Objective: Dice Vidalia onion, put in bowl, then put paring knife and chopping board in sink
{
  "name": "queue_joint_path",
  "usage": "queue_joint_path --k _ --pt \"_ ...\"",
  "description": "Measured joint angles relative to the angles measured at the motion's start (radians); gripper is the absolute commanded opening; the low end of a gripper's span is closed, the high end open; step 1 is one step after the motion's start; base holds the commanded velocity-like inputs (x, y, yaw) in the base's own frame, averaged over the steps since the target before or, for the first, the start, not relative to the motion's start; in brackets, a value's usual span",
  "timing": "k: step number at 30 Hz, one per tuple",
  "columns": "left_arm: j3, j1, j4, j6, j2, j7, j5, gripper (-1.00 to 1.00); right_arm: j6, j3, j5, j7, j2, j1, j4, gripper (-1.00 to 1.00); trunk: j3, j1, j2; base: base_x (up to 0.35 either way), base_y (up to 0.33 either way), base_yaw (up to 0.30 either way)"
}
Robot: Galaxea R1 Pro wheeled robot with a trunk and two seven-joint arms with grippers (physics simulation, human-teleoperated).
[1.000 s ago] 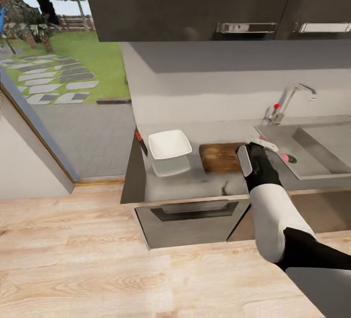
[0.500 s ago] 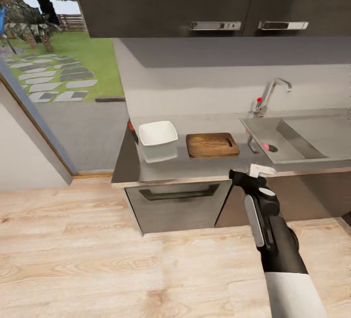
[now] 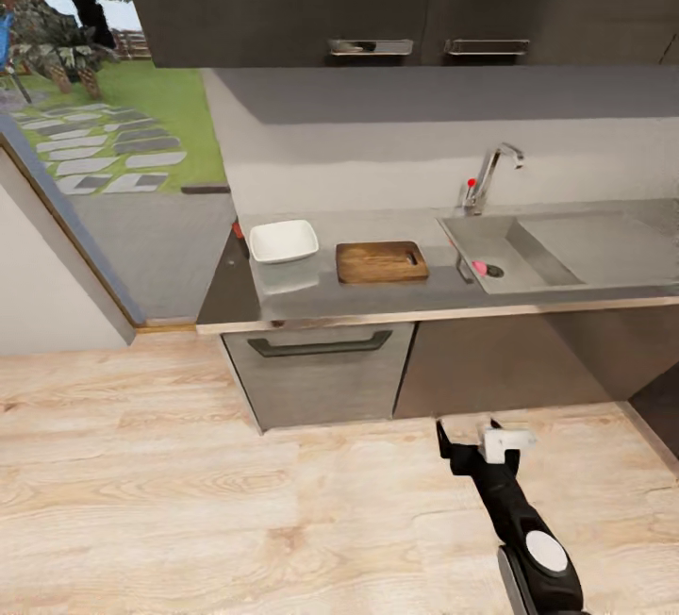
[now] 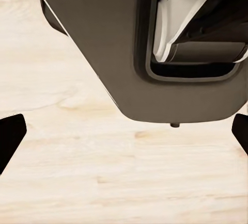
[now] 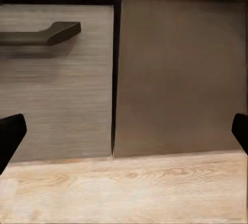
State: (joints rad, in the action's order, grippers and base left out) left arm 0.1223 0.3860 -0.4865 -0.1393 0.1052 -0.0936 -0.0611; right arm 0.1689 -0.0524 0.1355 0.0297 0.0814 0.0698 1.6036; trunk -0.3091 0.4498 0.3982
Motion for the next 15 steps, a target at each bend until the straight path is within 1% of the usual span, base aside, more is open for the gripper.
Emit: queue_joint_path --k 1,2,3,7,8,11,12,14,15 --pt "0.0 0.0 -0.002 -0.001 0.0 0.0 0.0 1.0 -0.036 0.0 0.004 0.007 0.0 -0.036 -0.001 1.0 0.0 0.0 0.0 -0.241 -0.237 0.0" --pt "-0.001 0.0 -0.002 -0.001 0.0 0.0 0.0 1.0 -0.054 0.0 0.005 0.01 0.0 -0.056 -0.001 1.0 0.0 0.0 0.0 -0.232 -0.236 0.0" --pt "-0.001 0.0 -0.003 -0.001 0.0 0.0 0.0 1.0 -0.088 0.001 0.008 0.016 0.0 -0.091 -0.003 1.0 0.0 0.0 0.0 -0.224 -0.233 0.0" --pt "-0.001 -0.001 -0.007 -0.002 -0.001 0.0 0.001 1.0 -0.189 0.002 0.011 0.048 0.0 -0.187 -0.026 1.0 0.0 0.0 0.0 -0.145 -0.191 0.0" --pt "-0.001 -0.003 -0.017 -0.004 -0.002 0.0 0.001 1.0 -0.268 -0.001 0.013 0.086 -0.001 -0.227 -0.109 1.0 0.0 -0.001 0.0 -0.044 -0.108 0.0" --pt "-0.001 -0.004 -0.031 -0.013 -0.004 0.0 0.002 1.0 -0.307 -0.004 0.014 0.104 -0.002 -0.241 -0.232 1.0 0.0 0.0 0.0 -0.022 -0.053 0.0" --pt "-0.002 -0.004 -0.036 -0.026 -0.008 0.0 0.001 1.0 -0.323 -0.005 0.015 0.108 -0.002 -0.244 -0.293 1.0 0.0 0.0 0.0 -0.011 -0.028 0.0" --pt "-0.002 -0.004 -0.039 -0.047 -0.014 0.0 0.001 1.0 -0.342 -0.006 0.015 0.111 -0.005 -0.246 -0.361 1.0 0.0 0.0 0.0 -0.008 -0.034 0.0" --pt "-0.002 -0.004 -0.041 -0.075 -0.019 0.0 0.001 1.0 -0.365 -0.007 0.015 0.111 -0.011 -0.248 -0.422 1.0 0.0 0.0 0.0 0.013 -0.059 0.0"
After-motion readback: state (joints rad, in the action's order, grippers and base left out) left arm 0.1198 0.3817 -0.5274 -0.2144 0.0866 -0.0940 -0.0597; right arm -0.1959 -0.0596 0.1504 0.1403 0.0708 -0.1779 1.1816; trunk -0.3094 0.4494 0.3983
